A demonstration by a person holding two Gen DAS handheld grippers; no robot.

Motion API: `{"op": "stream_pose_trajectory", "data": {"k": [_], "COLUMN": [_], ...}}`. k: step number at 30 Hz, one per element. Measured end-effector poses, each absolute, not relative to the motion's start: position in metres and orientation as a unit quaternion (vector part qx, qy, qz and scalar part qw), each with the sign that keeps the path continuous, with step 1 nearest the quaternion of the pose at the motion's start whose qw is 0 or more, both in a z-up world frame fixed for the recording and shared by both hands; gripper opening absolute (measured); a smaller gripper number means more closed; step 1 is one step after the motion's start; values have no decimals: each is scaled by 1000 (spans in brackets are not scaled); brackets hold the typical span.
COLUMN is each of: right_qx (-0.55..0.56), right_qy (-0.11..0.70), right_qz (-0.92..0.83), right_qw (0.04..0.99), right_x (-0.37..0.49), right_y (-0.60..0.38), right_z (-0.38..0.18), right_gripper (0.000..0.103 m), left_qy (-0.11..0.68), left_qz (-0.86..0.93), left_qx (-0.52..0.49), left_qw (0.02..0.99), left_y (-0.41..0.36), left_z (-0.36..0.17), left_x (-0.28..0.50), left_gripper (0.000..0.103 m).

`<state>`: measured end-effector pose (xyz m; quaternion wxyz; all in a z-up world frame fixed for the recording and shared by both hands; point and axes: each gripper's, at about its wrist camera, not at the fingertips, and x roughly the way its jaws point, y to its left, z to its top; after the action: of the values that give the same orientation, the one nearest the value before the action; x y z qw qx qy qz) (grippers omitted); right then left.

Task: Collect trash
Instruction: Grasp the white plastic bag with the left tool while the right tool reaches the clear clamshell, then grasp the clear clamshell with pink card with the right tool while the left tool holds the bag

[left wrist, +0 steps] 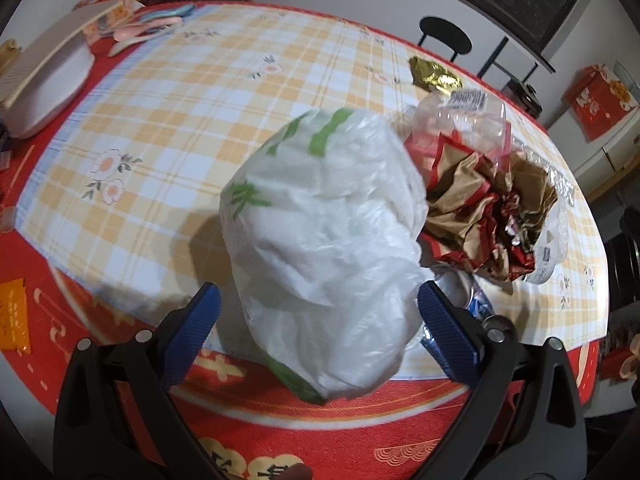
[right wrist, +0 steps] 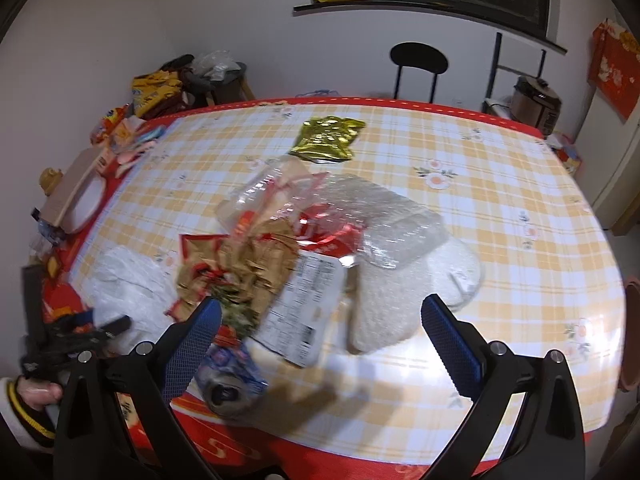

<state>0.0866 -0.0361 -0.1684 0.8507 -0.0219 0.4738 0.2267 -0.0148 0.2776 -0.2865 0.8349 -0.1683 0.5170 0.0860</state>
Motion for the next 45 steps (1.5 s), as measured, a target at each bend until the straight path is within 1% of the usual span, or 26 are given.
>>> {"op": "stream_pose_trajectory", "data": {"k": [12, 14, 15, 16, 17, 18, 21, 23, 28, 35, 37, 42, 45], "right_qx": [36, 30, 26, 26, 28, 30, 43, 55, 77, 163, 183, 187, 186], "right_qy": [496, 499, 502, 505, 506, 508, 516, 519, 524, 558, 577, 609, 620], "right_qz": [231, 231, 230, 231, 232, 232, 232, 234, 248, 229, 217, 201, 189], "right_qw": [836, 835, 833, 832, 830, 829, 824, 820, 811, 781, 766, 744, 739], "right_x": [113, 114, 115, 115, 115, 115, 120, 126, 143, 196, 207, 217, 219], "right_y": [-2, 3, 5, 6, 7, 6, 5, 6, 15, 31, 37, 51, 56], "right_z": [-171, -172, -174, -175, -176, -177, -181, -181, -181, -197, -208, -230, -240], "right_gripper": [99, 99, 99, 99, 99, 99, 99, 99, 99, 97, 95, 86, 84], "left_qy": [527, 524, 522, 519, 516, 514, 503, 494, 463, 445, 445, 446, 448], "left_qz": [59, 51, 40, 31, 30, 28, 23, 30, 47, 66, 68, 69, 72], "left_qx": [-179, -185, -192, -200, -200, -198, -205, -212, -232, -238, -240, -244, -247], "left_qw": [828, 830, 830, 831, 832, 834, 839, 843, 854, 861, 860, 858, 856], "left_y": [293, 296, 297, 300, 301, 301, 308, 314, 338, 353, 355, 356, 358], "left_z": [-302, -303, -303, -302, -302, -301, -295, -290, -275, -267, -268, -271, -274], "left_x": [-10, -9, -9, -8, -8, -8, -8, -9, -9, -6, -6, -8, -9], "left_gripper": [98, 90, 78, 72, 69, 61, 51, 47, 43, 43, 43, 43, 43]}}
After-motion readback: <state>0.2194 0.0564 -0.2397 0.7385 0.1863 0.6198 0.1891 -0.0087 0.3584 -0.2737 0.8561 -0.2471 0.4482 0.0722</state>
